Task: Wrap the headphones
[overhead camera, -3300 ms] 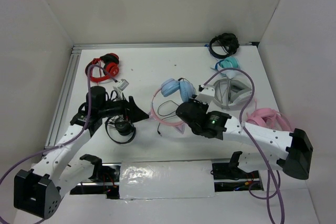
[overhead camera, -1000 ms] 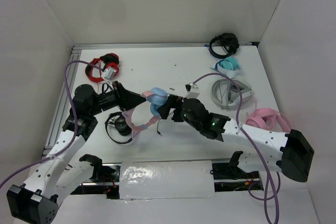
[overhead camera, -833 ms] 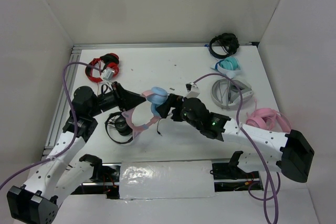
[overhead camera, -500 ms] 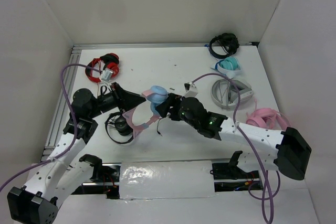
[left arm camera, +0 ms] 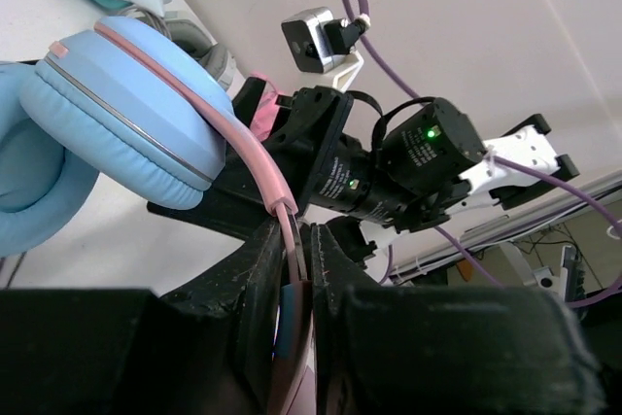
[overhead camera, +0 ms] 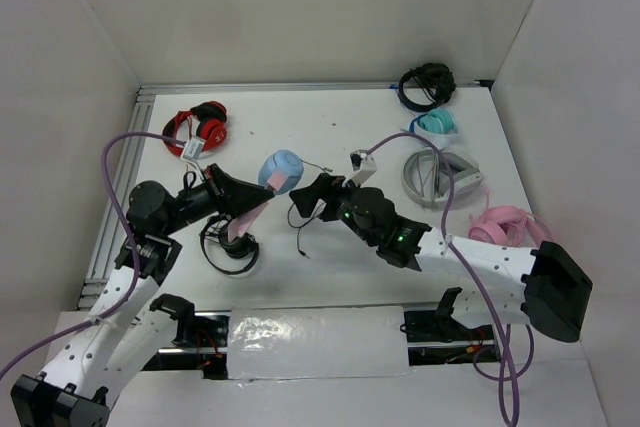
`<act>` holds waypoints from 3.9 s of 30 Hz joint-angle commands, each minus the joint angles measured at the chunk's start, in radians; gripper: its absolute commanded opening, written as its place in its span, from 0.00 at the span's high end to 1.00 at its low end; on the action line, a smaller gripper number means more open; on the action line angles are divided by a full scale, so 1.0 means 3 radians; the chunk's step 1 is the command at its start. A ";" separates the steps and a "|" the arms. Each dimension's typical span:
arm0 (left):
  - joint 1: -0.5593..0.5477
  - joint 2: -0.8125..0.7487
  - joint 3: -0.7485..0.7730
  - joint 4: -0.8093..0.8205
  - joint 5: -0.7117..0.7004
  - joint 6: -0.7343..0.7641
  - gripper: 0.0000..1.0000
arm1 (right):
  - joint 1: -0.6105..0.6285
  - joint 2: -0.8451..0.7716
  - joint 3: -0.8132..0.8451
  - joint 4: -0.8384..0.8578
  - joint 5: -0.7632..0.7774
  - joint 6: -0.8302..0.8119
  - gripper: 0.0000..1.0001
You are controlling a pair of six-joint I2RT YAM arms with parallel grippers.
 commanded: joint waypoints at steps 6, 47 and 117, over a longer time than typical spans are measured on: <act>-0.0010 -0.0047 0.0167 0.0271 0.0071 -0.0108 1.00 | 0.0042 0.0004 -0.0256 0.1018 -0.0493 -0.0530 0.02; -0.0005 -0.0088 0.0591 0.0690 0.0556 -0.0681 1.00 | -0.0136 0.0720 -0.0344 0.3627 -0.0825 -0.1145 0.00; -0.0010 0.1077 0.1292 -0.1228 -0.0037 0.1564 0.01 | -0.0362 -0.0354 0.0187 -0.0773 -0.0019 -0.0040 1.00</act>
